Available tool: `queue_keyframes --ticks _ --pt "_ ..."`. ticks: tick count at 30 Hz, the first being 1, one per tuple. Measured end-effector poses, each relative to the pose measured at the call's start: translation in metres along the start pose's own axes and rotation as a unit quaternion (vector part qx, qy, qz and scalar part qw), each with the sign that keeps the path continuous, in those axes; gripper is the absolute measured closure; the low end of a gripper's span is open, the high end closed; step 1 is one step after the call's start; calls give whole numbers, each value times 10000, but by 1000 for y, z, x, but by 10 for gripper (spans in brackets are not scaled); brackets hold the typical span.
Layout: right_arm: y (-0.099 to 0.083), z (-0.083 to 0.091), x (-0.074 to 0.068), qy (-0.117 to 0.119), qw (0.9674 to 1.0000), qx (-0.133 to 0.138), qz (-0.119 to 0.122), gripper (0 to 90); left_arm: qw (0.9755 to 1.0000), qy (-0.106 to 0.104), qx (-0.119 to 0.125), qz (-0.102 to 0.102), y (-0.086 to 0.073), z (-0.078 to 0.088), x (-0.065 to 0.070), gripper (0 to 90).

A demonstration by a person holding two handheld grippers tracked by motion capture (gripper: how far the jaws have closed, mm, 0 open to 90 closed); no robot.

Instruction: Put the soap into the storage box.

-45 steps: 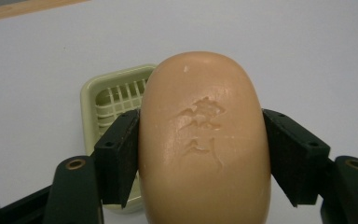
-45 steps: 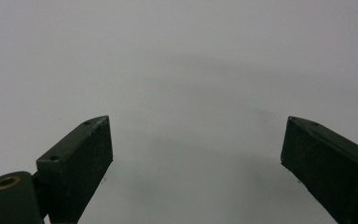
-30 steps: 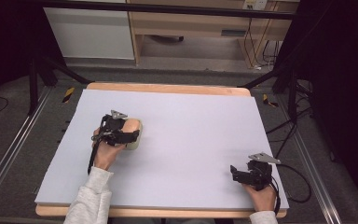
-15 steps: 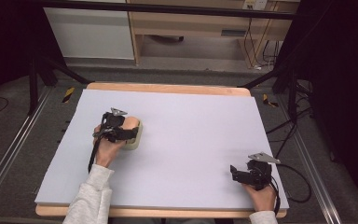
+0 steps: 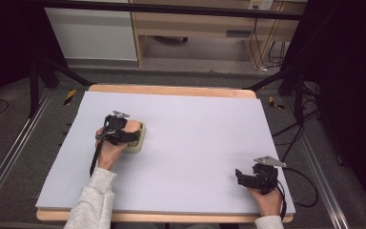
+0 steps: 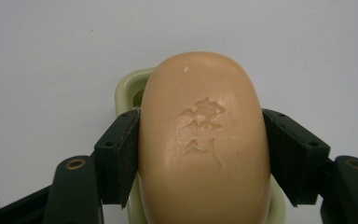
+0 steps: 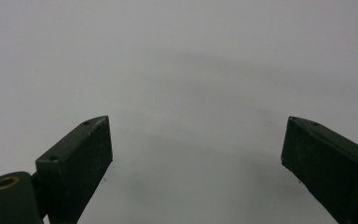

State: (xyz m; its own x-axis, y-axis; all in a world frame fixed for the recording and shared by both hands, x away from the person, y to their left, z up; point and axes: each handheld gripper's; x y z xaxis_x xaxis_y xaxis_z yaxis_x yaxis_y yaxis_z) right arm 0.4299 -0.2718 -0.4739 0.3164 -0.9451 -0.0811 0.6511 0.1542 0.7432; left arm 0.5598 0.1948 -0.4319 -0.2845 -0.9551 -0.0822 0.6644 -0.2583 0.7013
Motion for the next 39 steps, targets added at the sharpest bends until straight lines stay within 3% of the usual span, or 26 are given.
queue_keyframes --ticks 19,27,39 --pt "0 0 0 -6 10000 -15 -69 88 9998 95 -166 -35 -6 -11 0 314" --pt "0 0 0 -5 10000 -14 -84 88 9996 134 -194 -146 -7 -14 5 313" --pt "0 0 0 -7 10000 -19 -75 88 9996 160 -168 -135 -8 -15 5 309"
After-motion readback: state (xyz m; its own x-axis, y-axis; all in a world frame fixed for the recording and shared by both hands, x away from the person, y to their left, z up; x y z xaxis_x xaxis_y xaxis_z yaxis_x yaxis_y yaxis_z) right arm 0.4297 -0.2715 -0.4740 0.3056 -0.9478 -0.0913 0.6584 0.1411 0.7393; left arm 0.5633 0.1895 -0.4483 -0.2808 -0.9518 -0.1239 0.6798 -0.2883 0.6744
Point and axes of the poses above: each handheld gripper's, and its own axes: z roughly backward along the jaws, y roughly out of its top, x roughly to its right, and after that the axes turned 6 degrees about y, right-handed
